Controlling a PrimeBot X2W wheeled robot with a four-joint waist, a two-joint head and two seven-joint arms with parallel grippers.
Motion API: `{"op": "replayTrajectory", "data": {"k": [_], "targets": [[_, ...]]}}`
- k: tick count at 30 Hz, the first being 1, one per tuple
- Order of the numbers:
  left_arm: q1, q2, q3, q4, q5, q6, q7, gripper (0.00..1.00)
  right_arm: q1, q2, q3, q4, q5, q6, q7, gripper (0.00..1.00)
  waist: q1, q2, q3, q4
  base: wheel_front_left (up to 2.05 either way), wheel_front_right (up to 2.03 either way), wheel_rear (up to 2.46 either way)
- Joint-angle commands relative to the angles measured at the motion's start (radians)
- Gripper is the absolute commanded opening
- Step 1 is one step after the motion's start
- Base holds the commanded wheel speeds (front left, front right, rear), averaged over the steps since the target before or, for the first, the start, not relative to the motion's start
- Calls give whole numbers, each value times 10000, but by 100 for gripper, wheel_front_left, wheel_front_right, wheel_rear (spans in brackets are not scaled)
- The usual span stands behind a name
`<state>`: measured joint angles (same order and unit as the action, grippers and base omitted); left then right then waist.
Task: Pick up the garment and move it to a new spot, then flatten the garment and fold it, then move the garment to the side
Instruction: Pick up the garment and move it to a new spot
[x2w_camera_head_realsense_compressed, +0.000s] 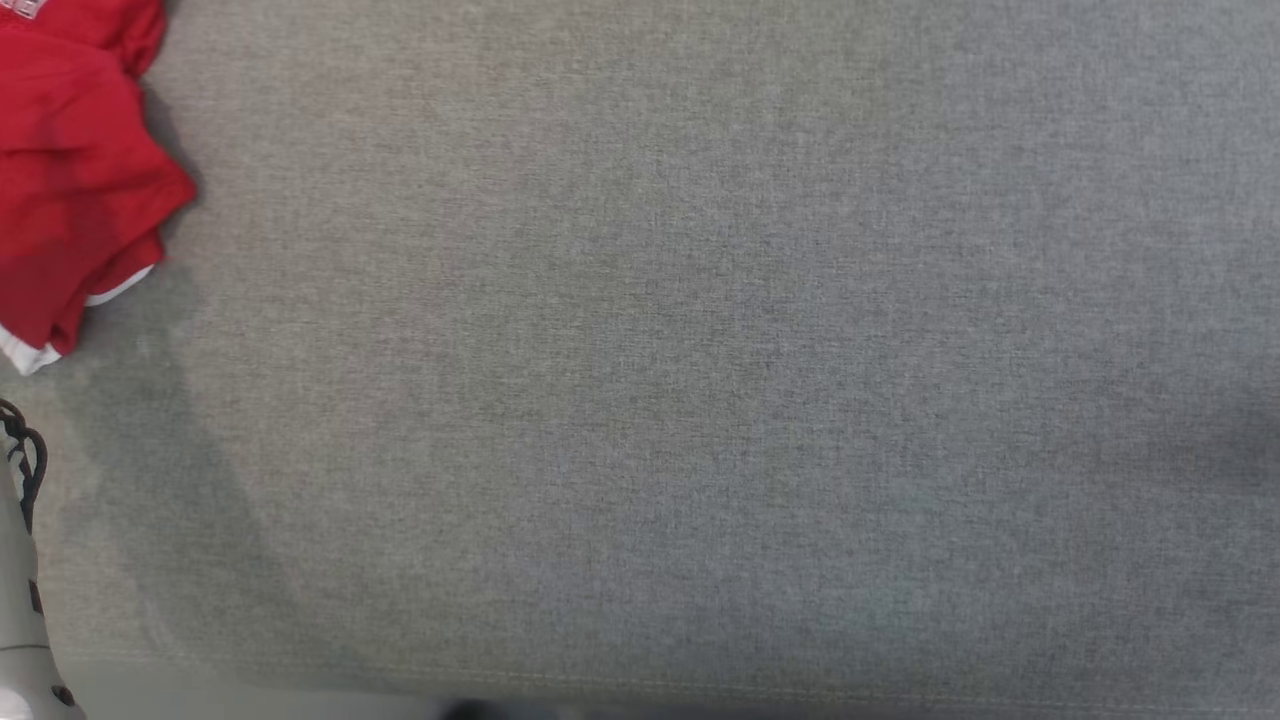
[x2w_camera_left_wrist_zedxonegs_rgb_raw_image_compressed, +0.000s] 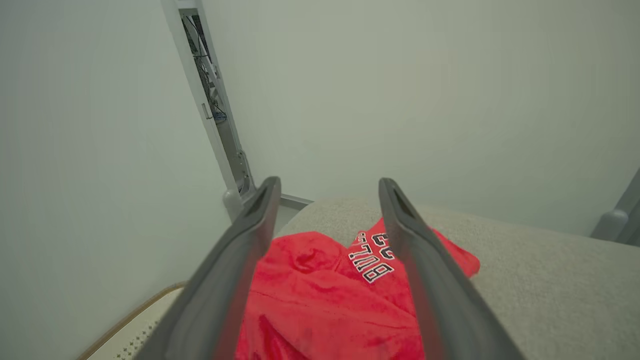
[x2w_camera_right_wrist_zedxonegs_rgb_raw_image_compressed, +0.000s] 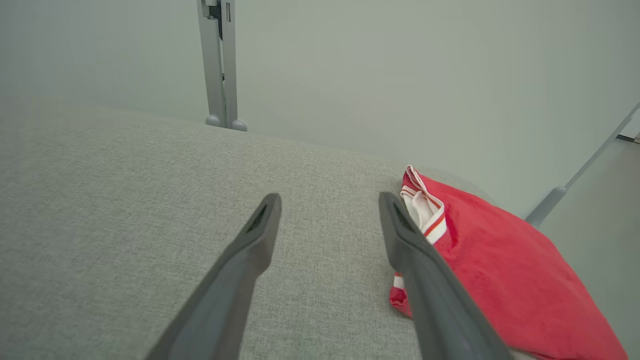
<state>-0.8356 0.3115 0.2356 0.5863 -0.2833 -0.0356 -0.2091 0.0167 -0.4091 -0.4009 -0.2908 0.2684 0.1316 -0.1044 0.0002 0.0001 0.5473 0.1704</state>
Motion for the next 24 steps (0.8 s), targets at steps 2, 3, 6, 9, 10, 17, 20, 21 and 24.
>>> {"op": "replayTrajectory", "data": {"k": [2,3,6,9,10,17,20,21,24], "targets": [[-392,157,-61,581,37,-76,212,100,13,-56,-98,-200,57,-20,88,100,-2,-1,839,-462,0,0,0],[-488,171,-127,885,5,-121,363,100,6,-77,-113,-263,41,-20,124,100,-2,-1,893,-446,0,0,0],[-779,195,-324,1606,32,-249,766,100,-68,-143,-96,-355,29,-20,205,100,-2,-1,994,-409,0,0,0],[-949,112,-485,2422,-34,-277,1349,100,-166,-195,-30,-396,38,-20,227,100,-2,-1,1044,-411,0,0,0],[-987,116,-549,2670,-8,-250,1582,100,-183,-204,-12,-400,37,-20,241,100,-2,-1,1050,-424,0,0,0],[-1227,193,-732,3920,-143,-324,2688,43,-193,-213,14,-399,37,-20,278,100,-2,-1,969,-531,0,0,0],[-1319,267,-791,4206,-178,-354,2857,0,-240,-168,61,-353,0,-20,277,100,-2,-1,921,-554,0,0,0],[-1357,288,-789,4250,-217,-385,2783,0,-268,-150,94,-335,-4,-20,266,100,-2,-1,895,-561,0,0,0],[-1448,398,-828,4341,-157,-367,2426,0,-300,-108,152,-267,-20,-20,250,100,-2,-1,787,-574,0,0,0]]}}
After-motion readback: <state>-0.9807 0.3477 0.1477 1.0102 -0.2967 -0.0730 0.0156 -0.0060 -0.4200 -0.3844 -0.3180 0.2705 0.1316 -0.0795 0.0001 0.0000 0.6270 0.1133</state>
